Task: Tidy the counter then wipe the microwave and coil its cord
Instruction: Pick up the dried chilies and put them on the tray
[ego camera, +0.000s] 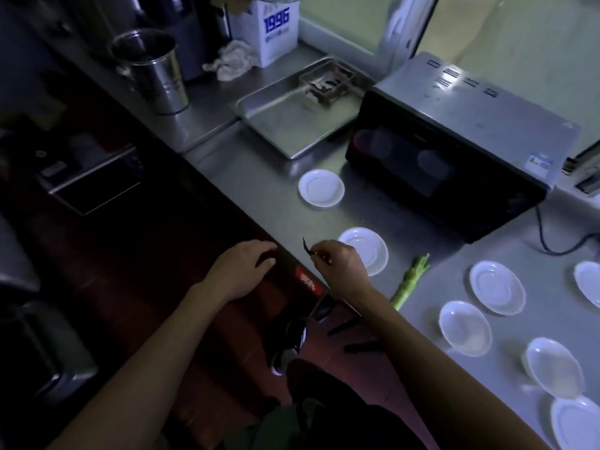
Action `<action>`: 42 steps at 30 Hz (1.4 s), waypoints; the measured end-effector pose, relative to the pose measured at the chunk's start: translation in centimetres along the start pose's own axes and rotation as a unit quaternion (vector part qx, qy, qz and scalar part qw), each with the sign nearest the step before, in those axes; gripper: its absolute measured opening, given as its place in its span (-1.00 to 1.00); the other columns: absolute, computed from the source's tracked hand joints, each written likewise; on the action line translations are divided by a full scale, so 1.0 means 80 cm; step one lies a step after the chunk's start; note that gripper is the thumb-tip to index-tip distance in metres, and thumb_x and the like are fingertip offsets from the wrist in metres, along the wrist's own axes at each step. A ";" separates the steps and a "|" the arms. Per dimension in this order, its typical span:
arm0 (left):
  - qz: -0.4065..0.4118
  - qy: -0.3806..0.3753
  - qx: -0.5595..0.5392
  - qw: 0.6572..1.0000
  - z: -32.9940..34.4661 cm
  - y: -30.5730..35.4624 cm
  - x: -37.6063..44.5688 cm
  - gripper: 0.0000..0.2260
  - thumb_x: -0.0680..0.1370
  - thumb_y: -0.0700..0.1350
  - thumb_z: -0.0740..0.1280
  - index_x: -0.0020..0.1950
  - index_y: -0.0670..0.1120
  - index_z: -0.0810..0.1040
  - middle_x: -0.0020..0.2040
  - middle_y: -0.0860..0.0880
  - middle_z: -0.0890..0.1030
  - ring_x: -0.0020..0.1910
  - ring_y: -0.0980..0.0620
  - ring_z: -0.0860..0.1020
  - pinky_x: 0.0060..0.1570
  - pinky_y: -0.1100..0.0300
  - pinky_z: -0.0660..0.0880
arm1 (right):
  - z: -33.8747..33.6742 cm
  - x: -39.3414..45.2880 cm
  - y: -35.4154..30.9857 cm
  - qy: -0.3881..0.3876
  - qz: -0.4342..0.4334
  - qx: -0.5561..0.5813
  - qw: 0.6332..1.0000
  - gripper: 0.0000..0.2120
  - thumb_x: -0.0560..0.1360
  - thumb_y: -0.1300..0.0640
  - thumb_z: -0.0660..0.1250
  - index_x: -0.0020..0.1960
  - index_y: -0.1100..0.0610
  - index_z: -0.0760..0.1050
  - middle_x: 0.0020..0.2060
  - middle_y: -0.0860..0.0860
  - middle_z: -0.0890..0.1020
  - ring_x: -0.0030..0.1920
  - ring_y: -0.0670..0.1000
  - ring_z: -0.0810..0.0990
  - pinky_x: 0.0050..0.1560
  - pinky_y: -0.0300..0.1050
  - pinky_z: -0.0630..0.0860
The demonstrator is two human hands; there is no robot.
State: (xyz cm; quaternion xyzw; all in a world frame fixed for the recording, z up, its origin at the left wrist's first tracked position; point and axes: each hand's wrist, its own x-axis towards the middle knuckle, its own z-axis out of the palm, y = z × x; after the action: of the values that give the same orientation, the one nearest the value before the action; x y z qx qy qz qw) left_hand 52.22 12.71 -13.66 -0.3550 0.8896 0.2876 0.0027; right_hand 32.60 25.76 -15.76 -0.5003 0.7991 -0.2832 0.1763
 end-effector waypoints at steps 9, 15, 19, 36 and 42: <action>-0.033 0.009 0.035 0.999 -0.064 -0.047 0.101 -0.63 0.65 0.04 0.24 0.46 0.05 0.42 0.45 0.02 0.44 0.42 0.02 0.38 0.38 0.13 0.30 | 0.016 0.141 -0.019 -0.011 -0.019 0.024 0.999 -0.87 0.51 0.14 0.38 0.04 0.07 0.66 -0.12 -0.02 0.68 -0.13 0.00 0.60 -0.13 -0.06 0.53; -0.022 -0.004 0.058 0.998 -0.093 -0.043 0.201 -0.64 0.65 0.03 0.23 0.45 0.05 0.44 0.46 0.05 0.43 0.43 0.00 0.37 0.38 0.15 0.28 | -0.001 0.231 0.007 -0.009 0.007 0.048 0.999 -0.89 0.54 0.13 0.35 -0.03 0.06 0.66 -0.20 -0.03 0.66 -0.19 -0.02 0.57 -0.19 -0.04 0.53; -0.025 -0.017 0.070 0.997 -0.104 -0.045 0.250 -0.63 0.64 0.06 0.23 0.46 0.09 0.42 0.46 0.05 0.43 0.43 0.00 0.37 0.38 0.14 0.28 | -0.010 0.276 0.019 0.013 0.019 0.052 0.998 -0.88 0.52 0.17 0.33 -0.11 0.12 0.65 -0.24 0.00 0.67 -0.20 0.01 0.59 -0.13 0.05 0.54; 0.046 -0.007 0.054 0.997 -0.134 -0.040 0.421 -0.69 0.59 0.03 0.29 0.34 0.10 0.52 0.34 0.08 0.55 0.30 0.01 0.50 0.25 0.07 0.46 | -0.046 0.397 0.045 0.058 0.054 0.023 0.997 -0.86 0.52 0.09 0.36 0.04 -0.01 0.65 -0.10 -0.06 0.66 -0.10 0.00 0.60 -0.10 -0.03 0.56; 0.077 -0.045 0.010 0.996 -0.148 -0.073 0.501 -0.70 0.60 0.00 0.31 0.34 0.06 0.54 0.34 0.05 0.55 0.25 -0.01 0.53 0.31 0.05 0.44 | -0.027 0.456 0.049 0.072 0.095 0.007 0.993 -0.86 0.51 0.16 0.37 0.03 0.08 0.66 -0.10 0.03 0.66 -0.06 0.07 0.60 -0.09 -0.01 0.54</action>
State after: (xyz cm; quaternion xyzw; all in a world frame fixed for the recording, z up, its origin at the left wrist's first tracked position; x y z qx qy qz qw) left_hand 28.31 -22.02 -15.16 -0.2724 0.9161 0.2932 0.0243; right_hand 12.66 -5.11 -16.46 -0.3997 0.8514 -0.3057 0.1481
